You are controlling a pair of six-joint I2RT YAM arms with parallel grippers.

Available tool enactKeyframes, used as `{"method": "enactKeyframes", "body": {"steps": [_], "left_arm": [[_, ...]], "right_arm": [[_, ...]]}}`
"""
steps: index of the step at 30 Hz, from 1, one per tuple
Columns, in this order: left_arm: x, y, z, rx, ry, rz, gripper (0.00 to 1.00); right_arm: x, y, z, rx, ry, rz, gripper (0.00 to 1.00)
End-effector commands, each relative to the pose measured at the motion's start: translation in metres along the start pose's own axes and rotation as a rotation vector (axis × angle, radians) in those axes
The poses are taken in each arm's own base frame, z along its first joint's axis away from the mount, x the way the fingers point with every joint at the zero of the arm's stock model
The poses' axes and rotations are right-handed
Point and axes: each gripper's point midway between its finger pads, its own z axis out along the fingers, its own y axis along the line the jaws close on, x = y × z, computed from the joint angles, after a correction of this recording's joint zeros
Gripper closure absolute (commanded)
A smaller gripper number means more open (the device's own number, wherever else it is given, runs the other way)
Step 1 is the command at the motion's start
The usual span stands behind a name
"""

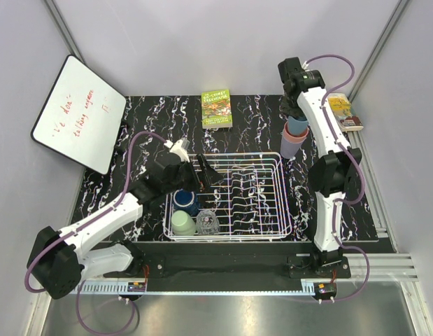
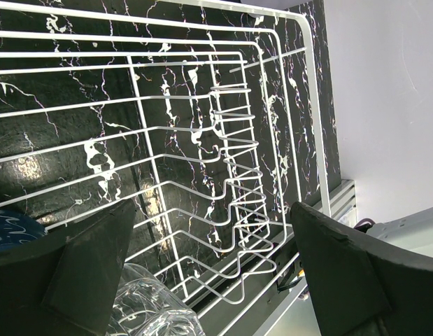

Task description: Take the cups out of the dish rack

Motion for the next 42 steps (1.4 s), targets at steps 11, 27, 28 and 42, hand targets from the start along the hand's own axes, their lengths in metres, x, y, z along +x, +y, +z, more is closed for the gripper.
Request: {"method": "enactKeyframes", "body": {"steps": [11,27,28,42], "left_arm": [[-0.012,-0.014,0.001,0.043,-0.033,0.022,0.02],[-0.040,-0.014,-0.025,-0.039,-0.141,0.107,0.01],[-0.037,-0.005,-0.031,-0.087,-0.122,0.132,0.01],[-0.007,0.045,-0.088,-0.389,-0.147,0.137,0.01]], "right_arm": [[-0.004,0.011,0.003,-0.054,-0.026,0.001,0.66],[-0.050,0.051,-0.149,-0.699,-0.282,0.070,0.55],[-0.025,0.051,-0.137,-0.733,-0.235,0.044,0.38],[0.135,0.046,-0.227,-1.216,-0.088,-0.038,0.13]]}}
